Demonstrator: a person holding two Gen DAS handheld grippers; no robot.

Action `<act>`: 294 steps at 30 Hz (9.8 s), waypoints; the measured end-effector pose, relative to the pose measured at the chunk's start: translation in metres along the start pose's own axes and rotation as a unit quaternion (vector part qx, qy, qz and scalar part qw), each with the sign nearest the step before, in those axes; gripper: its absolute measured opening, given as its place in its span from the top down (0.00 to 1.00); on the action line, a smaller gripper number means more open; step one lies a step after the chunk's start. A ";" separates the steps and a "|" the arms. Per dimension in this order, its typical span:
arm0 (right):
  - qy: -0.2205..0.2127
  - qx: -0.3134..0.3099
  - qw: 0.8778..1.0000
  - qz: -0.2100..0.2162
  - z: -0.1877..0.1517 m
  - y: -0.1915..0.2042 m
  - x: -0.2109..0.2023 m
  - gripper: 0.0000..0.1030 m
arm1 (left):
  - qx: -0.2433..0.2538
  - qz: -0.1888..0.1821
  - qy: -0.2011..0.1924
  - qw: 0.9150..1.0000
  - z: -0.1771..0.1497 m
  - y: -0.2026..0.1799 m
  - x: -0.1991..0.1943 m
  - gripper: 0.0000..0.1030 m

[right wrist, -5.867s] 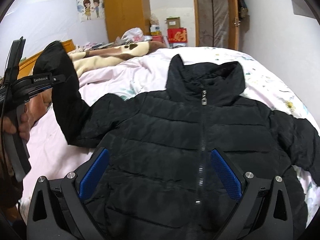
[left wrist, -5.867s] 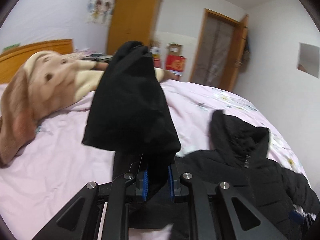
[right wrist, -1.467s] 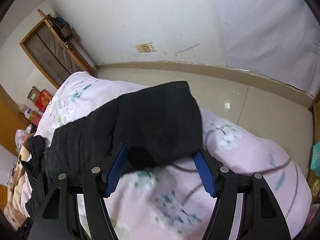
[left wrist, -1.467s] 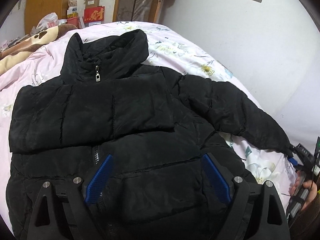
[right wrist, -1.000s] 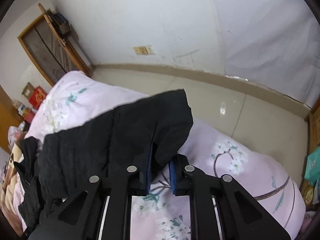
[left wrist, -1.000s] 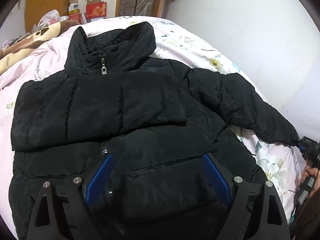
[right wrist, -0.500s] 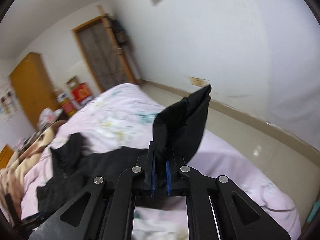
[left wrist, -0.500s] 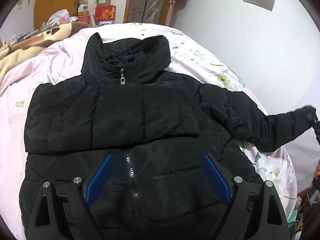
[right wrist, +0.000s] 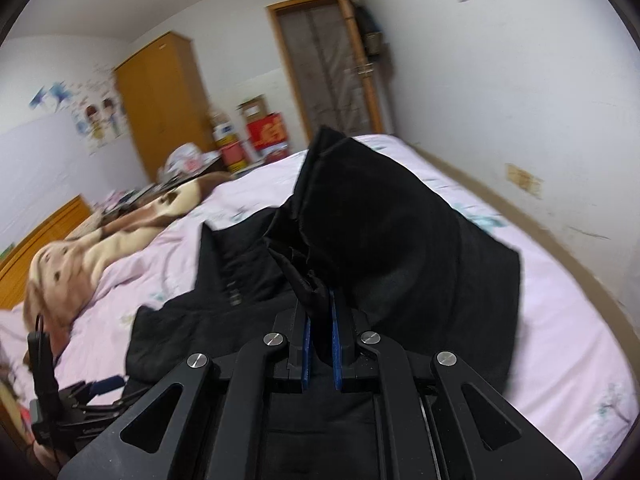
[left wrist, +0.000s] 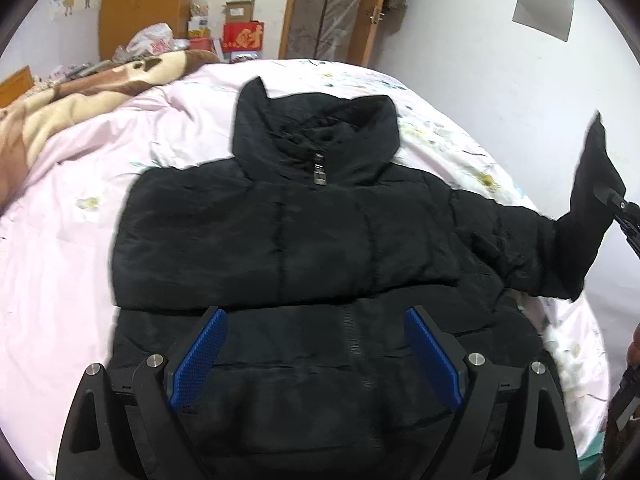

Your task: Fold large clothes

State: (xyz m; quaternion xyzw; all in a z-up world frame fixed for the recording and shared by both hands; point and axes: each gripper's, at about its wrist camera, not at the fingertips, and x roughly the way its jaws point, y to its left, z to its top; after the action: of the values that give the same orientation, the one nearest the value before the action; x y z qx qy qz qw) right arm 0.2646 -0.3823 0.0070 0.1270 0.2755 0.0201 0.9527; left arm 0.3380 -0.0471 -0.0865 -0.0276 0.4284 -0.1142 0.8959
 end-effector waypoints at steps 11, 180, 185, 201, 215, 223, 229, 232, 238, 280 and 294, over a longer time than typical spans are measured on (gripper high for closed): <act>0.099 -0.015 0.989 0.104 -0.048 0.072 0.072 0.92 | 0.051 0.106 -0.058 0.991 -0.003 0.026 -0.021 0.12; 0.200 0.041 0.979 0.002 0.122 0.003 0.333 0.37 | -0.065 0.012 0.016 0.998 0.303 0.138 0.189 0.20; 0.229 0.071 0.971 0.028 0.108 -0.001 0.372 0.37 | -0.115 0.012 0.036 0.993 0.315 0.143 0.238 0.20; 0.241 -0.061 0.967 0.060 0.084 0.035 0.339 0.93 | -0.079 0.042 0.056 0.994 0.281 0.129 0.226 0.94; 0.097 -0.225 0.969 0.041 0.037 0.072 0.201 0.94 | -0.078 -0.013 -0.049 0.996 0.176 0.135 0.094 0.94; 0.122 -0.192 0.973 0.035 0.005 0.055 0.170 0.95 | -0.119 -0.036 -0.042 0.991 0.112 0.141 0.060 0.92; 0.135 -0.165 0.977 0.019 -0.006 0.043 0.161 0.99 | -0.155 -0.040 -0.018 0.987 0.072 0.156 0.052 0.88; 0.143 -0.144 0.979 0.015 -0.009 0.035 0.160 1.00 | -0.170 -0.040 -0.016 0.985 0.059 0.164 0.045 0.79; 0.150 -0.097 0.984 -0.001 -0.013 0.018 0.156 1.00 | -0.167 -0.031 -0.006 0.985 0.041 0.171 0.035 0.66; 0.231 -0.184 0.954 0.052 -0.099 0.127 0.215 0.56 | -0.040 0.001 0.058 0.998 0.029 0.073 0.102 0.36; 0.165 -0.122 0.979 -0.006 -0.052 0.103 0.212 0.56 | -0.078 0.045 0.017 0.996 0.063 0.105 0.092 0.36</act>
State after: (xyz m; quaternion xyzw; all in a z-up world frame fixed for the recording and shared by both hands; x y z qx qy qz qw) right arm 0.4201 -0.2477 -0.1196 0.0031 0.4251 0.0681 0.9026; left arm 0.4613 0.0312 -0.1324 -0.0766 0.4520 -0.0405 0.8878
